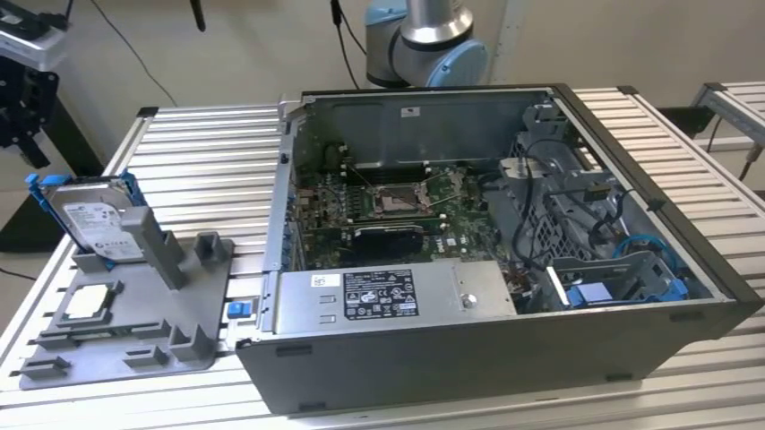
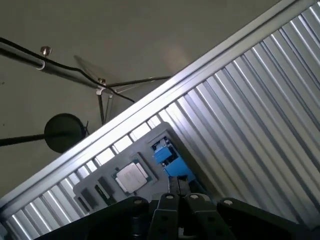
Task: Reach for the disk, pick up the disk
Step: 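Pick up the disk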
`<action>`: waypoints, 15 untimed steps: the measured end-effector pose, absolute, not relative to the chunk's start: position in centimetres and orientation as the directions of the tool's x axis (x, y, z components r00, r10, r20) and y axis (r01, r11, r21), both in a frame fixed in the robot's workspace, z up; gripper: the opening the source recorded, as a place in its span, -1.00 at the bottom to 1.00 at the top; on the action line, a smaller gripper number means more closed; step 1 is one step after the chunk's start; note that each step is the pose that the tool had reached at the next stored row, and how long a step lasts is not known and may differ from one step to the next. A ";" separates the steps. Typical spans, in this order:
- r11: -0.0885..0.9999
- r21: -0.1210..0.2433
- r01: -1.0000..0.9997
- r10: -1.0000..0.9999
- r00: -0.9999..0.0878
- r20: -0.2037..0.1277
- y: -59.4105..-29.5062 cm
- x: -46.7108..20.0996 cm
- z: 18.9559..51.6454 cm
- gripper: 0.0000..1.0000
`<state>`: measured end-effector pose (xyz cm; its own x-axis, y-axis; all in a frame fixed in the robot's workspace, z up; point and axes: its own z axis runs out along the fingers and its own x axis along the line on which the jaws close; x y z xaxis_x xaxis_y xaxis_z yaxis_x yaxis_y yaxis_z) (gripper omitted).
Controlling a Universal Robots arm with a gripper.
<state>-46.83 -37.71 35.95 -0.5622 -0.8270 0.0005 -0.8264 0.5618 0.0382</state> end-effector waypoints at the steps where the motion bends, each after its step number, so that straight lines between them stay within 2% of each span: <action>1: 0.547 0.038 -0.836 -0.837 -0.547 0.000 -37.7 -46.8 36.0 -1.00; 15: 0.320 0.038 -0.947 -0.947 -0.320 0.001 -37.7 -46.8 36.0 -1.00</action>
<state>-46.83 -37.71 35.95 -0.3198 -0.9475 0.0005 -0.9468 0.3196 0.0382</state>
